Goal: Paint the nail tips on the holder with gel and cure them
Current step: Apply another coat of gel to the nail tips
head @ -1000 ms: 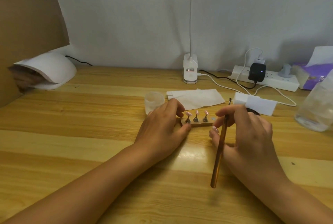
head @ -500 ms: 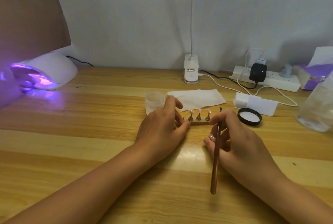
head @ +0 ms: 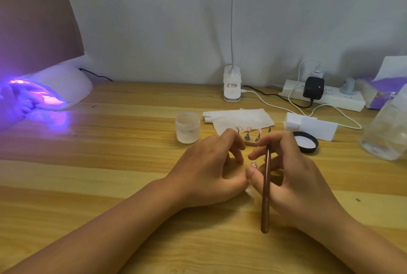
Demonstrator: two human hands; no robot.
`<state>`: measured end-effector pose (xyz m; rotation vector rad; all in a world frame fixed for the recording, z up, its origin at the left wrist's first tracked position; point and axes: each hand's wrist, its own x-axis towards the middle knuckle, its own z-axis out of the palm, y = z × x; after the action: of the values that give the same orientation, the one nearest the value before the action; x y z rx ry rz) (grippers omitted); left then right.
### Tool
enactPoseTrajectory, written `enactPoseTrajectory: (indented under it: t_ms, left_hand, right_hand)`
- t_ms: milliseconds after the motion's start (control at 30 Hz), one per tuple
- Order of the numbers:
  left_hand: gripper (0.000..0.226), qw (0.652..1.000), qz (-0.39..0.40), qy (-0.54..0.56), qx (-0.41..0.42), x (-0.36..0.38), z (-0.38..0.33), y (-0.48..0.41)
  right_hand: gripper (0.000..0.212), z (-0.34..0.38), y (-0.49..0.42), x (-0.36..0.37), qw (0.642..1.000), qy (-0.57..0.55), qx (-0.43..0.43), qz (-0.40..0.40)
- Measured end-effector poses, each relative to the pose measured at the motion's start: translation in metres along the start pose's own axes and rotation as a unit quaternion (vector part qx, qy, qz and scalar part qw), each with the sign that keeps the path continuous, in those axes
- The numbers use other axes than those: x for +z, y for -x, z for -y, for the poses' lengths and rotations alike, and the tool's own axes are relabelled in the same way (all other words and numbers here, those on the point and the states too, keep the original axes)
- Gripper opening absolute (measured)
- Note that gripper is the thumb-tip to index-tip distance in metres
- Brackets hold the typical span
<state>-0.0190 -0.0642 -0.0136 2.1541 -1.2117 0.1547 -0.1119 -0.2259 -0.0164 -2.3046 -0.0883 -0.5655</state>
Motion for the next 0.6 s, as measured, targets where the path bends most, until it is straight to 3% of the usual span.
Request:
enactPoseTrajectory:
  t_ms: [167,267,500,600]
  left_hand:
    - [0.034,1.000,0.005,-0.011,0.013,-0.0013,0.0001,-0.0012]
    - [0.035,1.000,0.001,0.026,-0.008,-0.0003,0.0035,-0.0026]
    - [0.024,0.999,0.013,0.024,-0.026,0.0012,0.0076,-0.0051]
    - [0.030,0.999,0.024,0.018,-0.037,0.0014,0.0071,-0.0055]
  right_hand:
    - [0.040,0.0062,0.0024,-0.0025,0.998,-0.069,0.007,0.005]
    - [0.049,0.0088,0.0029,-0.0033,0.996,-0.086,0.007,0.007]
    - [0.052,0.0072,0.0023,-0.0029,0.999,-0.039,0.020,-0.022]
    - [0.058,0.0070,0.0025,-0.0037,0.999,0.009,0.032,-0.031]
